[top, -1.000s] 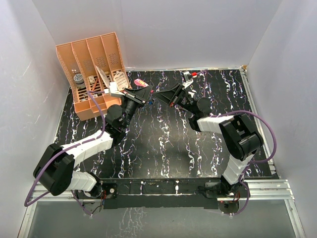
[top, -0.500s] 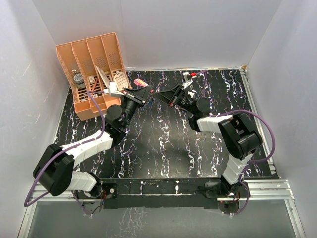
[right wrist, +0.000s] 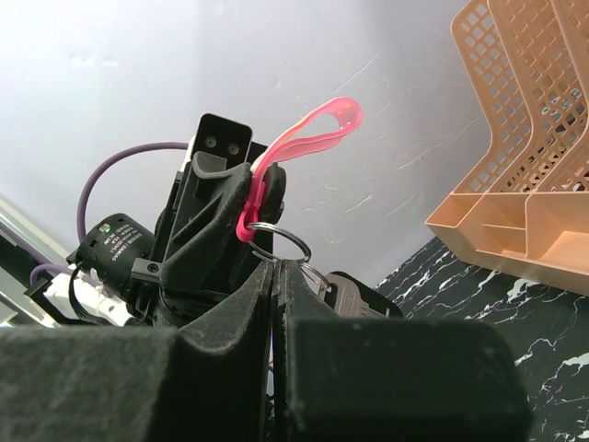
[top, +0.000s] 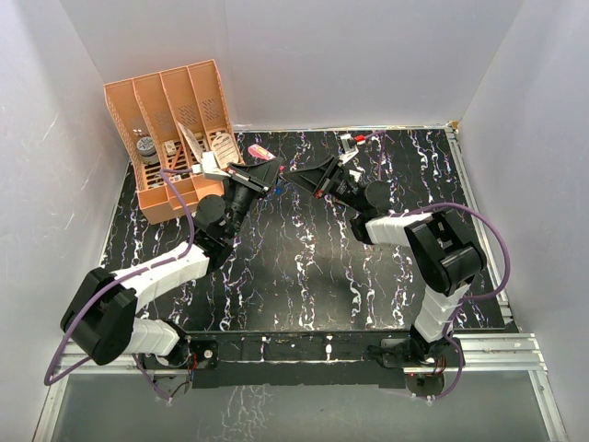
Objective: Put the keys on the keyring
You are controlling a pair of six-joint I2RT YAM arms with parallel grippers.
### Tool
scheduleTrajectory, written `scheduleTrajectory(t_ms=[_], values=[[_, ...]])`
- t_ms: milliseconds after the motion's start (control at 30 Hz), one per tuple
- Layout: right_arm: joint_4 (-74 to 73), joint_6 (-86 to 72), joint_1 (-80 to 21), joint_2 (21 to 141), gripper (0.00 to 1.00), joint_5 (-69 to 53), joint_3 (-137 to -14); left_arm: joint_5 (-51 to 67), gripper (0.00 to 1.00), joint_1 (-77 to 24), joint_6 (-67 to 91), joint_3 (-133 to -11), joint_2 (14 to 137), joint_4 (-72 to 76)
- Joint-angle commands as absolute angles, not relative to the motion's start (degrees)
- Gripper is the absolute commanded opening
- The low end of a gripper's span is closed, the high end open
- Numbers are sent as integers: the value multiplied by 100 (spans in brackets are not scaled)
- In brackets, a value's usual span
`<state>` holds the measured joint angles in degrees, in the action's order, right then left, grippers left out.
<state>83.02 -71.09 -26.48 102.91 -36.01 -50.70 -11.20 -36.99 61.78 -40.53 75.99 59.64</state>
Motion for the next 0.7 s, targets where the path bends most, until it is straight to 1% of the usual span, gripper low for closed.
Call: scheduleTrajectory(t_ms=[0,267,300,367,433,467,667], values=[[10408,-7152,-2604,10353,0,-3546,-5181,-1082,0,-3735,6145,-4138,7280,6191],[10411,-7225,-2514,10352,0,-3488,-5130,-1129,0,-3735,6095,-4135,7189,6085],[10402,-7240,-2475,10329,2,-3475,-5093,-1147,0,-3735,6078,-4139,7171,6045],[10401,-7251,-2388,10274,14,-3455,-5012,-1160,0,-3736,6044,-4152,7126,5942],[10402,-7244,-2276,10187,22,-3443,-4913,-1194,0,-3735,5991,-4164,7080,5791],[10394,-7242,-2215,10150,24,-3437,-4853,-1203,0,-3735,5966,-4176,7051,5719],[10341,-7209,-1975,10126,27,-3622,-4746,-1127,0,-3735,5714,-4456,6936,4939]])
